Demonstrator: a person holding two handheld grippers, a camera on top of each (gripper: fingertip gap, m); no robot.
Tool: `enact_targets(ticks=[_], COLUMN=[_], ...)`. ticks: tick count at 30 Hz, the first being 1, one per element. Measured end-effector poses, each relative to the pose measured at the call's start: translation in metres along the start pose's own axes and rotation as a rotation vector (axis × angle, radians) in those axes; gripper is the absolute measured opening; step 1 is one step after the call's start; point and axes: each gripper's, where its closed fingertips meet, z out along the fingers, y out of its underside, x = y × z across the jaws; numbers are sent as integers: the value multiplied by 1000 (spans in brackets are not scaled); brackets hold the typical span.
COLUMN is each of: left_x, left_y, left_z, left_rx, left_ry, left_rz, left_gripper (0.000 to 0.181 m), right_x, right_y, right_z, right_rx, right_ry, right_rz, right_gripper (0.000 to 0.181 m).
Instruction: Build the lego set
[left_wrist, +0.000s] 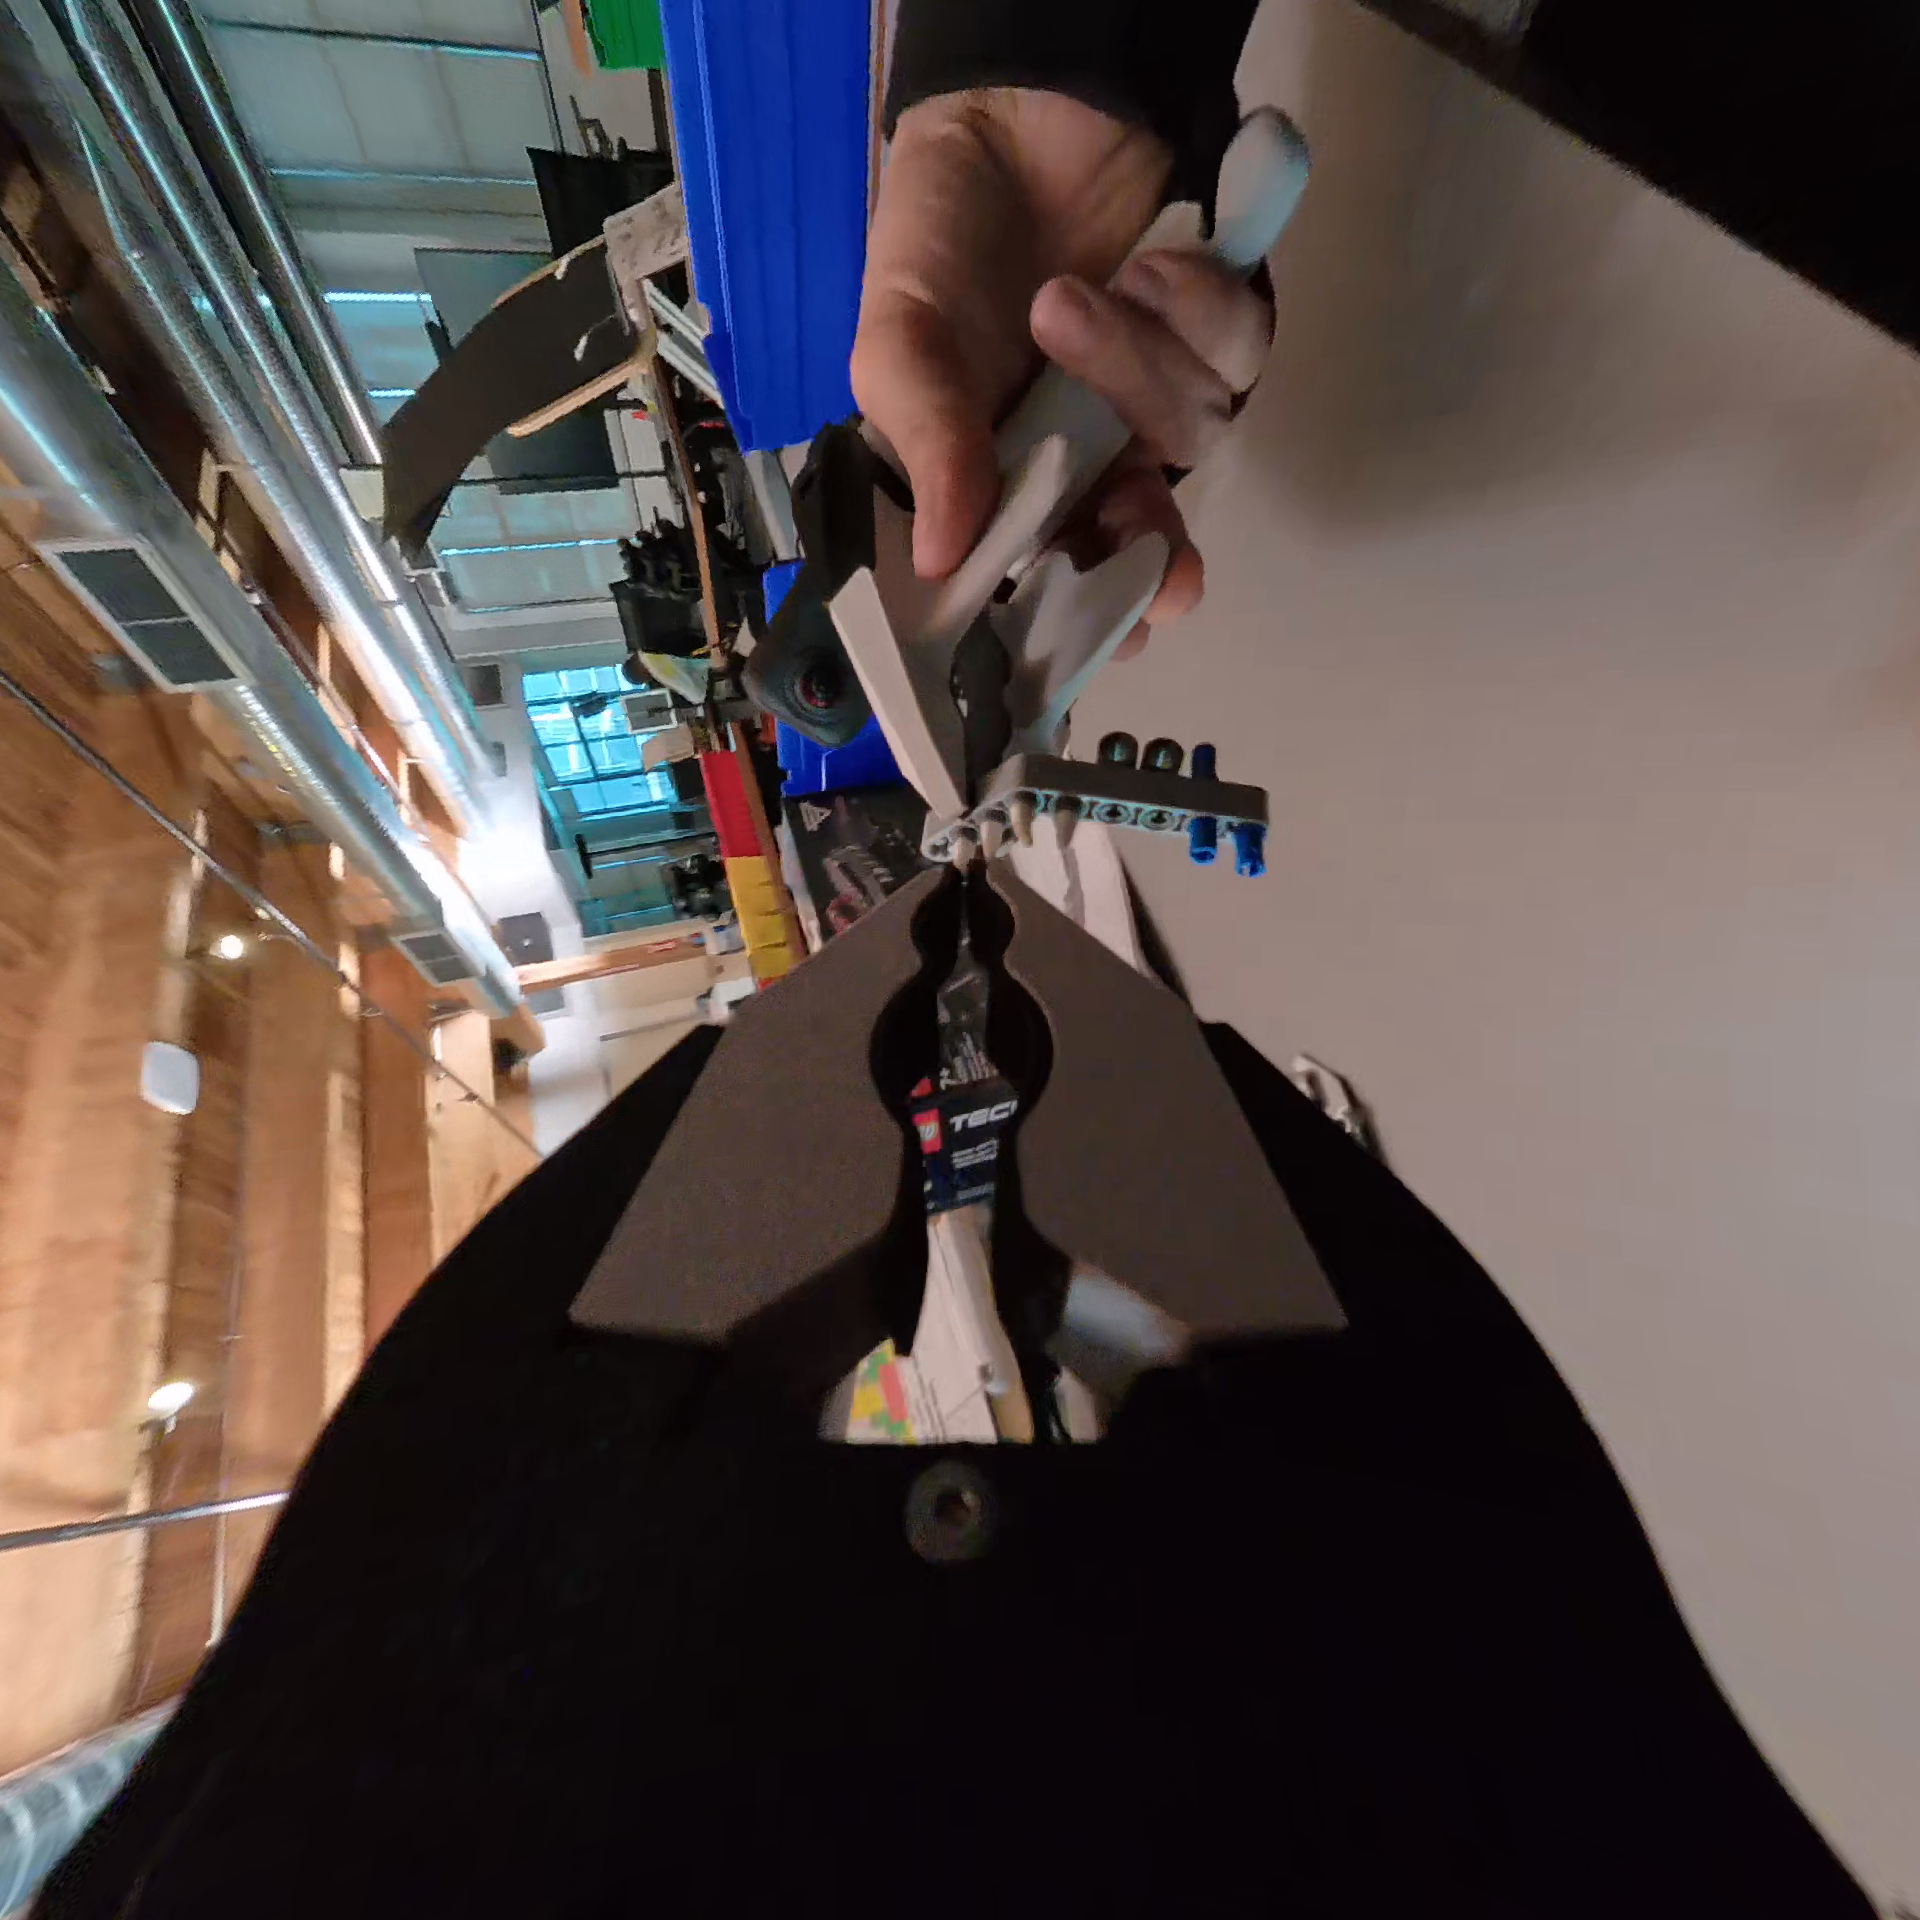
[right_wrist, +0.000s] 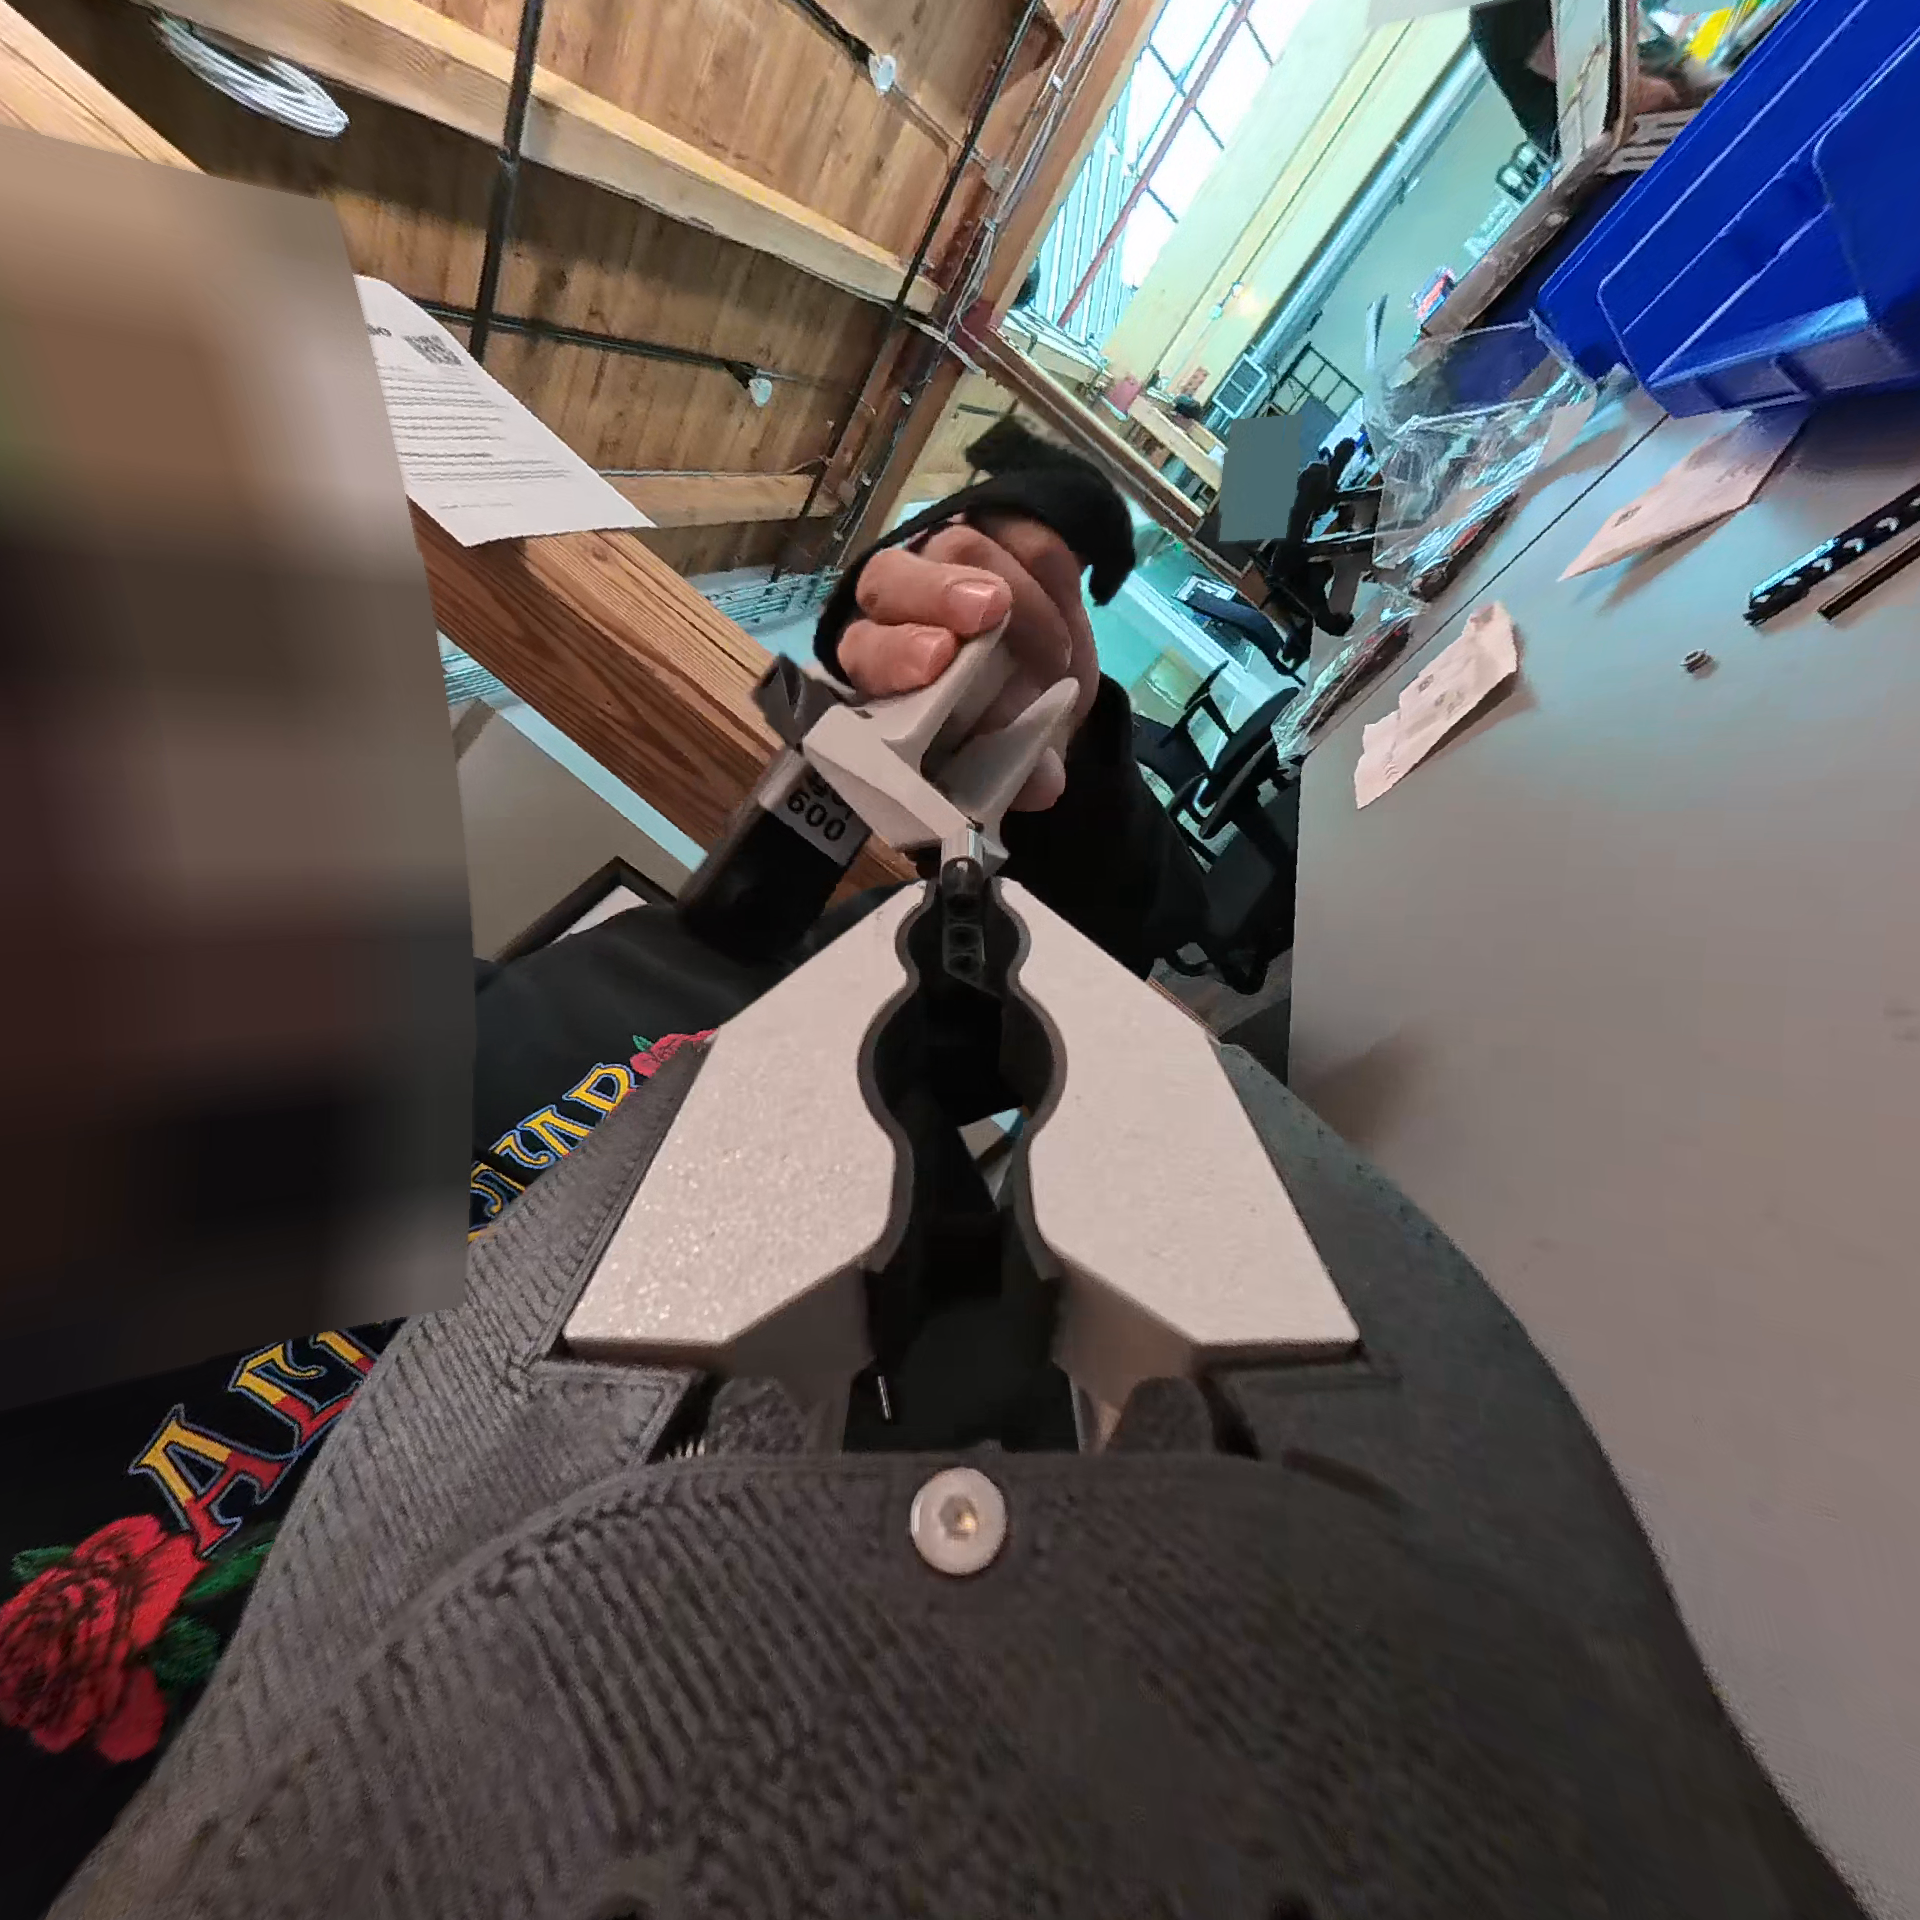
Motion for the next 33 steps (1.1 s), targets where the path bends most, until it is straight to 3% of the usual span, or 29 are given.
enact_targets(ticks=[4, 9, 15, 18, 26, 33], left_x=[-3, -8, -16, -24, -13, -10], left_y=[5, 9, 15, 11, -6, -9], left_z=[3, -4, -9, -12, -11, -14], left_rx=[2, 138, 348, 474, 551, 646], left_ry=[-3, 52, 253, 344, 561, 651], left_rz=[-195, -600, -1445, -1753, -2020, -2126], left_gripper=[0, 8, 18, 18, 10, 10], right_x=[0, -5, -9, -9, -3, -15], right_y=[-8, -14, -20, -21, -24, -16], right_z=[-1, -3, -5, -3, -5, 6], right_rx=[46, 38, -14, -60, -238, -306], right_ry=[-9, 92, 283, 402, 763, 844], right_rz=[-46, -307, -712, -998, -1815, -2183], right_gripper=[6, 6, 6, 6, 5, 5])
